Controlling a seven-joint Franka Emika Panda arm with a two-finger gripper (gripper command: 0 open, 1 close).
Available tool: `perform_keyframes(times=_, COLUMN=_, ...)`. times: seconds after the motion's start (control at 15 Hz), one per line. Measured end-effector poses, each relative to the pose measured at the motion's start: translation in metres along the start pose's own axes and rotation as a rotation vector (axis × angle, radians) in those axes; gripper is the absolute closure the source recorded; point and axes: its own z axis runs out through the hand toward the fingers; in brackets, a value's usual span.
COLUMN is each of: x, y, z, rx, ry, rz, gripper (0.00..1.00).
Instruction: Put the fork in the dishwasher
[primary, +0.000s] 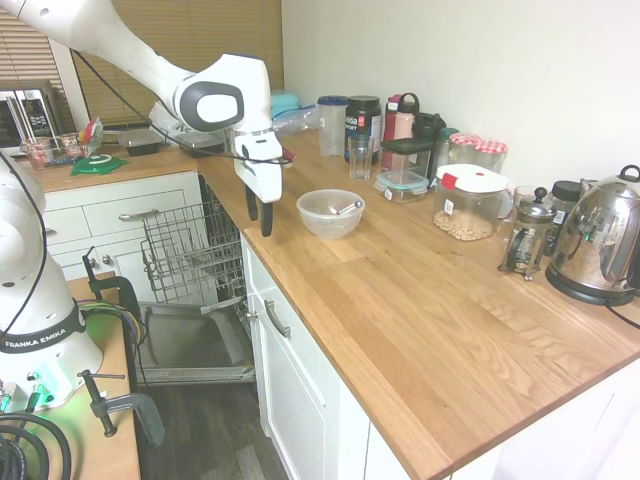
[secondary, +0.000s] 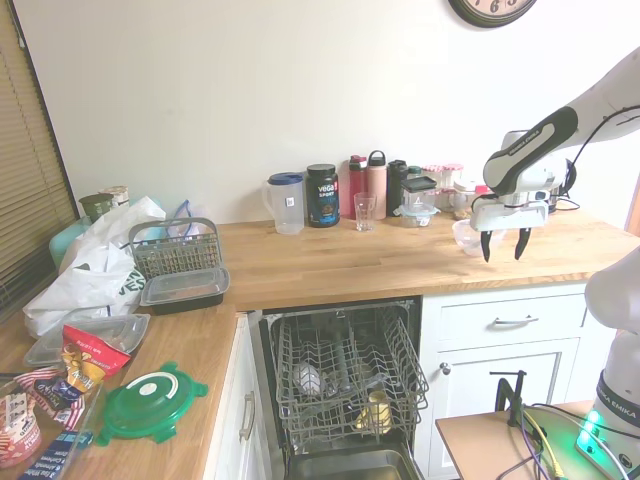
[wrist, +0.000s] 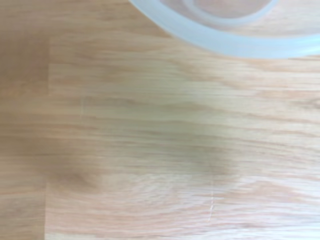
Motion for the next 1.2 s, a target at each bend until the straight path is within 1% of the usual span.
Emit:
perform_keyframes(times=0.07, x=0.000, y=0.000, z=0.001, rx=-0.002, ry=-0.002, rz=0.000, gripper=0.00)
perform_keyframes(times=0.2, x=-0.011, y=-0.011, z=0.009, rx=-0.029, ry=0.001, rz=-0.011, gripper=0.00)
perform_keyframes(times=0.27, x=-0.020, y=-0.022, z=0.015, rx=-0.031, ry=0.004, rz=-0.016, gripper=0.00)
perform_keyframes(times=0.33, x=-0.030, y=-0.035, z=0.018, rx=-0.012, ry=0.013, rz=-0.019, gripper=0.00)
perform_keyframes(times=0.4, x=-0.039, y=-0.045, z=0.015, rx=0.022, ry=0.021, rz=-0.014, gripper=0.00)
perform_keyframes(times=0.53, x=-0.040, y=-0.051, z=-0.004, rx=0.111, ry=0.015, rz=0.030, gripper=0.00)
perform_keyframes(times=0.73, x=-0.022, y=-0.035, z=-0.035, rx=0.230, ry=-0.029, rz=0.146, gripper=0.00)
perform_keyframes(times=0.93, x=0.002, y=-0.016, z=-0.048, rx=0.318, ry=-0.049, rz=0.274, gripper=0.00)
perform_keyframes(times=1.13, x=0.029, y=-0.006, z=-0.054, rx=0.396, ry=-0.059, rz=0.376, gripper=0.00)
perform_keyframes(times=1.2, x=0.042, y=-0.004, z=-0.058, rx=0.412, ry=-0.058, rz=0.404, gripper=0.00)
